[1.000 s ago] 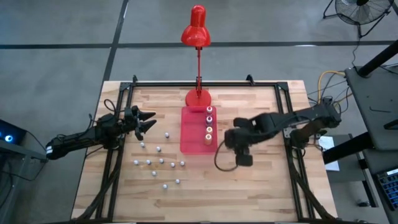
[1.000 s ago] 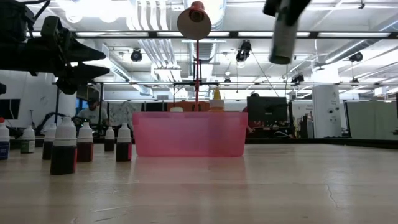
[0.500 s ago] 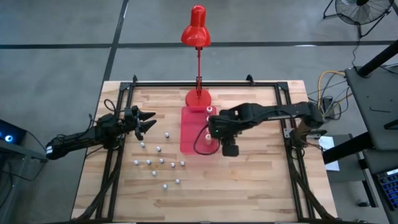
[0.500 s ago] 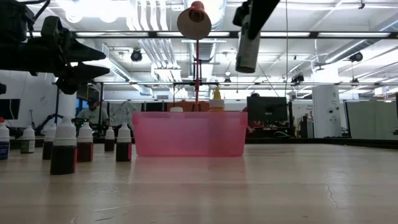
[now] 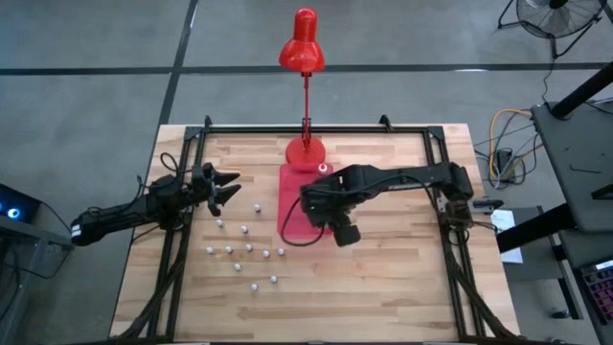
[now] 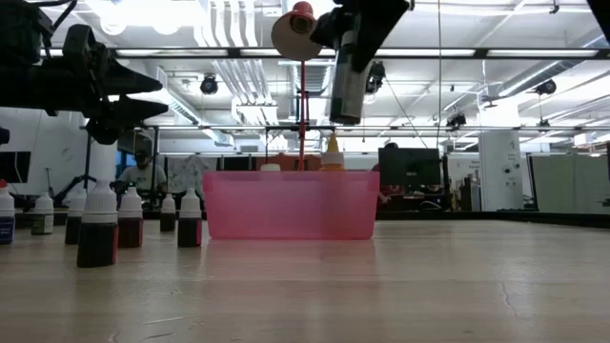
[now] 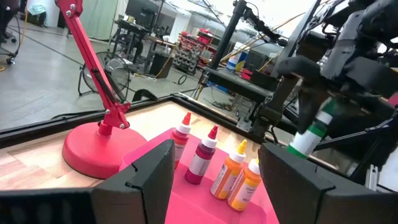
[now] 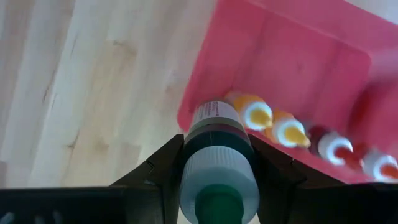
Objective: Pick & Place food coloring
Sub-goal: Put the big green food coloring bottle into the pink bin
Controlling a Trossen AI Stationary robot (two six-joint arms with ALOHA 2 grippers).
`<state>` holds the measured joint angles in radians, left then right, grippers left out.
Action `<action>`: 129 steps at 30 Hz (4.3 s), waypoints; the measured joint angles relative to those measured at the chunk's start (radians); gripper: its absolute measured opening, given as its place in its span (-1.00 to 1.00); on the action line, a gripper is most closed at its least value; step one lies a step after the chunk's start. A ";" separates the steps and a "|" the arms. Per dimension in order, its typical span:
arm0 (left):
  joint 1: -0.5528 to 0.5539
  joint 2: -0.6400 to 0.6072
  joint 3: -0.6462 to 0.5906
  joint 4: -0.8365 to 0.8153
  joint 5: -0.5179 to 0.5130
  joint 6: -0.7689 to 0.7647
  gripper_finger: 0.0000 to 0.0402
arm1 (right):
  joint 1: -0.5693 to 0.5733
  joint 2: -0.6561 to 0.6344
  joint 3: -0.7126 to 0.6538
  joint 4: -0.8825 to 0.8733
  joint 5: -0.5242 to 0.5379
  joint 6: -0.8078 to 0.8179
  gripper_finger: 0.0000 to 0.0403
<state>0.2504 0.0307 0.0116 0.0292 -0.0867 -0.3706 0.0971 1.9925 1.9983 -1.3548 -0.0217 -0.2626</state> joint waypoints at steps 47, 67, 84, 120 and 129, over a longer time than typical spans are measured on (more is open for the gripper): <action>0.000 0.000 0.000 0.000 0.000 0.000 0.02 | -0.037 0.021 -0.242 0.244 -0.014 -0.561 -0.32; 0.000 0.000 0.000 0.000 0.000 0.000 0.02 | -0.037 0.087 -0.237 0.273 -0.040 -0.589 -0.32; 0.000 0.000 0.000 0.000 0.000 0.000 0.02 | -0.040 0.135 -0.241 0.270 -0.068 -0.643 -0.32; 0.000 0.000 0.000 0.000 0.000 0.000 0.02 | -0.046 0.147 -0.220 0.272 -0.055 -0.530 -0.03; 0.000 0.000 0.000 0.000 0.000 0.000 0.02 | -0.045 0.129 -0.214 0.274 -0.056 -0.517 -0.03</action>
<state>0.2501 0.0311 0.0115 0.0292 -0.0868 -0.3710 0.0521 2.1216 1.7845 -1.0811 -0.0776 -0.7801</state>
